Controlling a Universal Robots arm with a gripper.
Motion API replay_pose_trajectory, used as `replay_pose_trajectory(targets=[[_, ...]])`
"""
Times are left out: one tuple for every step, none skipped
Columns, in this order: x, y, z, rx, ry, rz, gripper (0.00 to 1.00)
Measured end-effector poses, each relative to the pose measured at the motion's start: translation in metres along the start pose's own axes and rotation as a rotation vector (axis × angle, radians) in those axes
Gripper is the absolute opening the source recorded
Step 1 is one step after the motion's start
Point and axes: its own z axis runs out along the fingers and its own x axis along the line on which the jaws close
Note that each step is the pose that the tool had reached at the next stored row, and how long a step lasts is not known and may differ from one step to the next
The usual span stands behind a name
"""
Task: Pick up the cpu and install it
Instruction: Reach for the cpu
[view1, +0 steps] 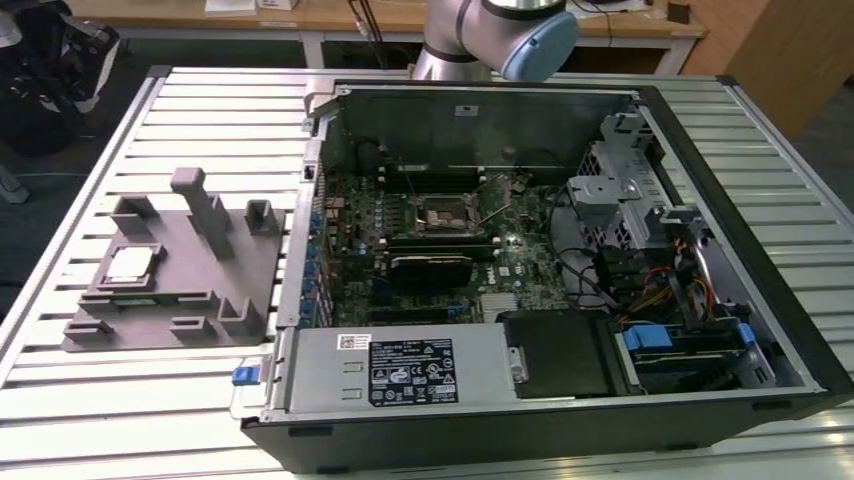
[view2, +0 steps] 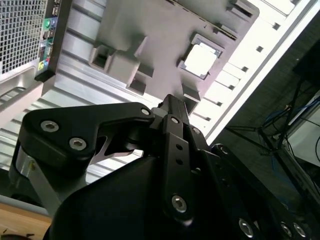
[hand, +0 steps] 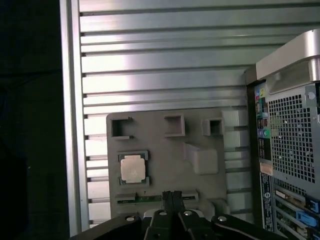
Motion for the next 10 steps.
replay_pose_trajectory(targets=[[0.0034, -0.0002, 0.0000, 0.0001, 0.0001, 0.000, 0.11], [0.0067, -0.0005, 0.0000, 0.0002, 0.0002, 0.000, 0.11], [0.0101, -0.0007, 0.0001, 0.0001, 0.0001, 0.000, 0.11], [0.0134, -0.0010, 0.0002, 0.0001, 0.0000, 0.000, 0.11], [0.0169, -0.0013, 0.0003, 0.0000, 0.0000, 0.000, 0.11], [0.0205, -0.0015, 0.0004, 0.0000, 0.0000, 0.000, 0.11], [0.0243, -0.0018, 0.0003, 0.0002, 0.0002, 0.000, 0.11], [0.0277, -0.0021, 0.0004, 0.0001, 0.0001, 0.000, 0.11], [0.0317, -0.0024, 0.0005, 0.0000, 0.0000, 0.000, 0.11], [0.0351, -0.0027, 0.0005, 0.0001, 0.0000, 0.000, 0.11]])
